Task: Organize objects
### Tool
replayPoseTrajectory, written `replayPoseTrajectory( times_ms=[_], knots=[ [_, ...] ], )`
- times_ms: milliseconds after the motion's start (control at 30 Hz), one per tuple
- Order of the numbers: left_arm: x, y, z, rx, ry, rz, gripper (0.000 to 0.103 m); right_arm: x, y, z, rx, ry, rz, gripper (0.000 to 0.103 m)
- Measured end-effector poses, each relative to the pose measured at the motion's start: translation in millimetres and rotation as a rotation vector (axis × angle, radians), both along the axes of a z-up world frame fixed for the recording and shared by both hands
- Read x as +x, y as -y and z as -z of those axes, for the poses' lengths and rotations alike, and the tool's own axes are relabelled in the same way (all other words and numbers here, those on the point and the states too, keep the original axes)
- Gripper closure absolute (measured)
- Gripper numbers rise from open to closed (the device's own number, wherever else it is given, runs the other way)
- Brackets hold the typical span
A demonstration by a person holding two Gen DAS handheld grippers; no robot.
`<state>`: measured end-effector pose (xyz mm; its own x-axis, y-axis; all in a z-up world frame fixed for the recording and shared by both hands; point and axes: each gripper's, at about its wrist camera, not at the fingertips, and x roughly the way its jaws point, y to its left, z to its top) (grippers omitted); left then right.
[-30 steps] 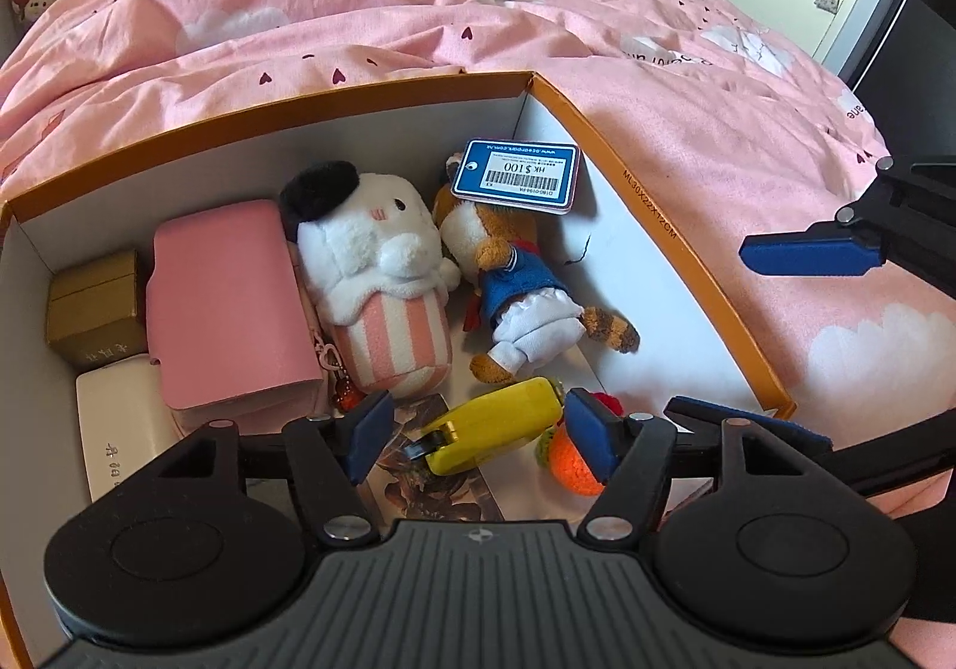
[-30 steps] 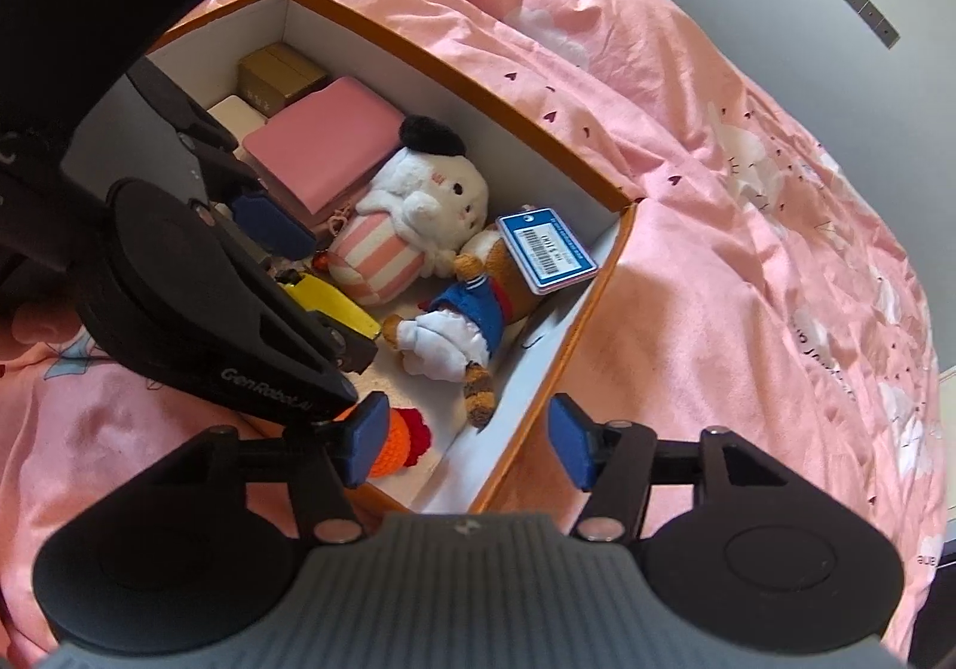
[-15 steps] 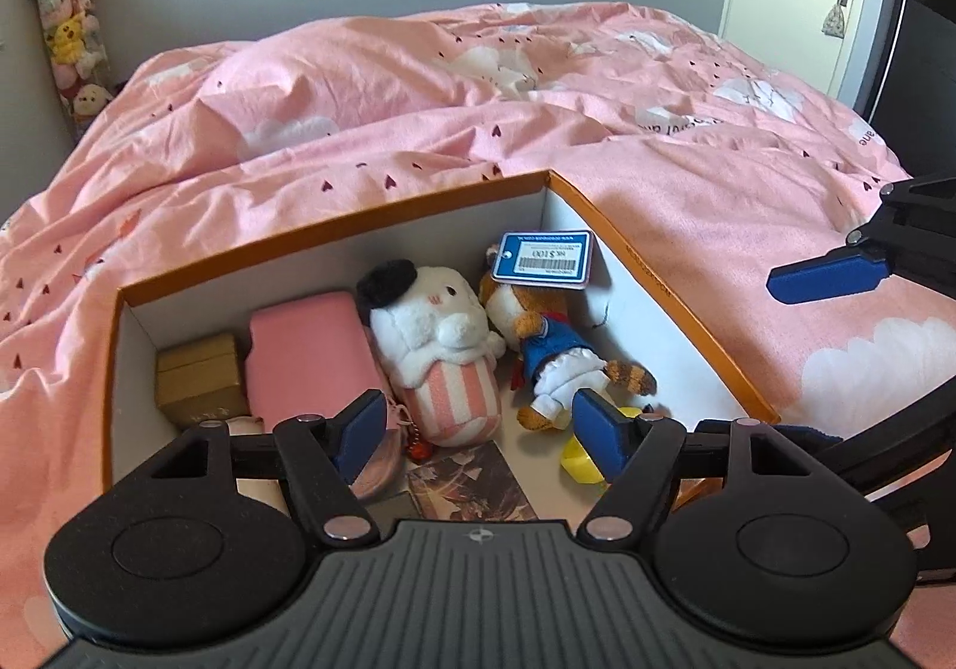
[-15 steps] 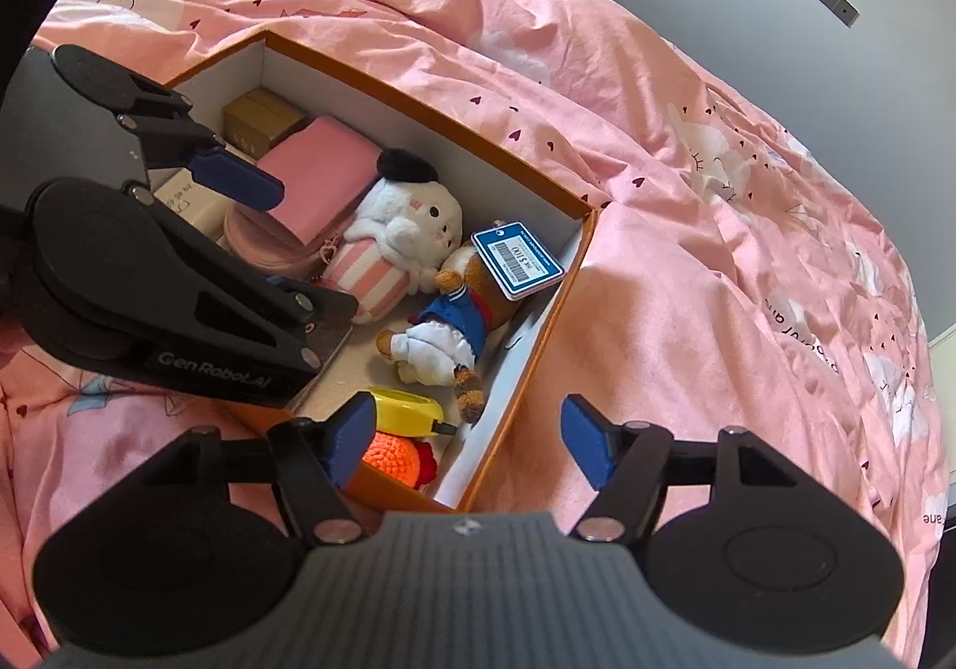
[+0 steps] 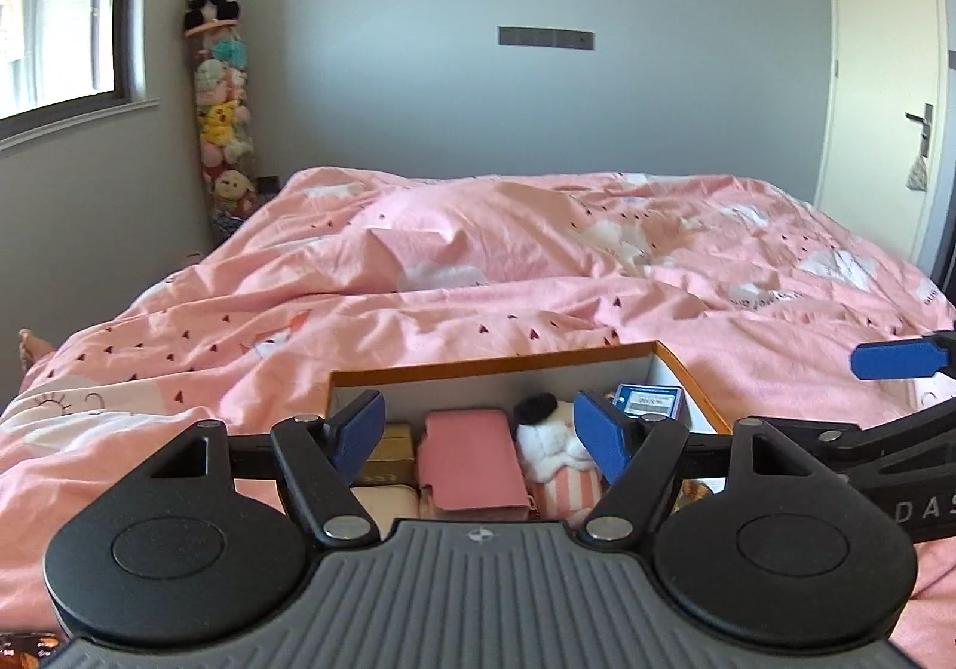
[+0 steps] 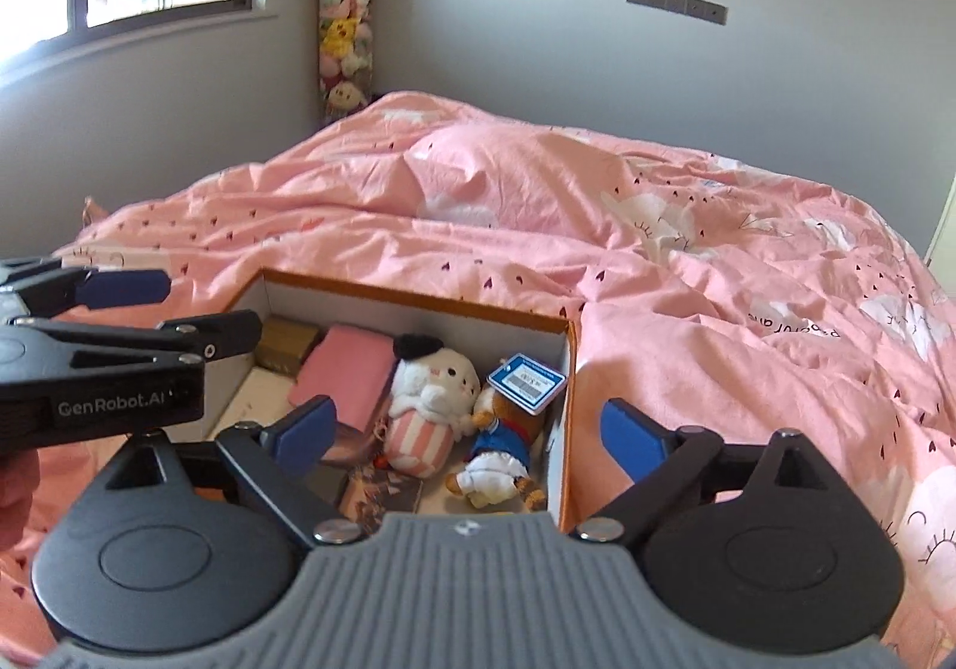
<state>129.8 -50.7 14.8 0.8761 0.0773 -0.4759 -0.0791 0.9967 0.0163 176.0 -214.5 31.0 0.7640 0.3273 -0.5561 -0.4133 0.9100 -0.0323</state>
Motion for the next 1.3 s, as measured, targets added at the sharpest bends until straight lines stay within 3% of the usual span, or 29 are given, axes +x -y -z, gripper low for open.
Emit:
replayPoseTrajectory(
  times_ms=[233, 400, 633, 900, 1300],
  knots=[
    [-25, -18, -9, 0.016, 0.026, -0.077, 0.019, -36, -9, -9, 0.141, 0.102, 0.101, 0.004],
    [-43, -31, -8, 0.005, 0.007, -0.086, 0.016, -62, -19, -6, 0.174, 0.184, 0.145, 0.002],
    [-55, -50, 18, -0.056, -0.109, -0.092, 0.016, -77, -23, 17, 0.177, 0.082, 0.173, 0.002],
    [-64, -50, 42, -0.051, -0.213, -0.089, 0.016, -83, -33, 39, 0.104, 0.030, 0.199, 0.002],
    [-62, -42, 58, -0.023, -0.280, -0.073, 0.016, -84, -41, 58, 0.044, -0.004, 0.173, 0.002]
  ],
)
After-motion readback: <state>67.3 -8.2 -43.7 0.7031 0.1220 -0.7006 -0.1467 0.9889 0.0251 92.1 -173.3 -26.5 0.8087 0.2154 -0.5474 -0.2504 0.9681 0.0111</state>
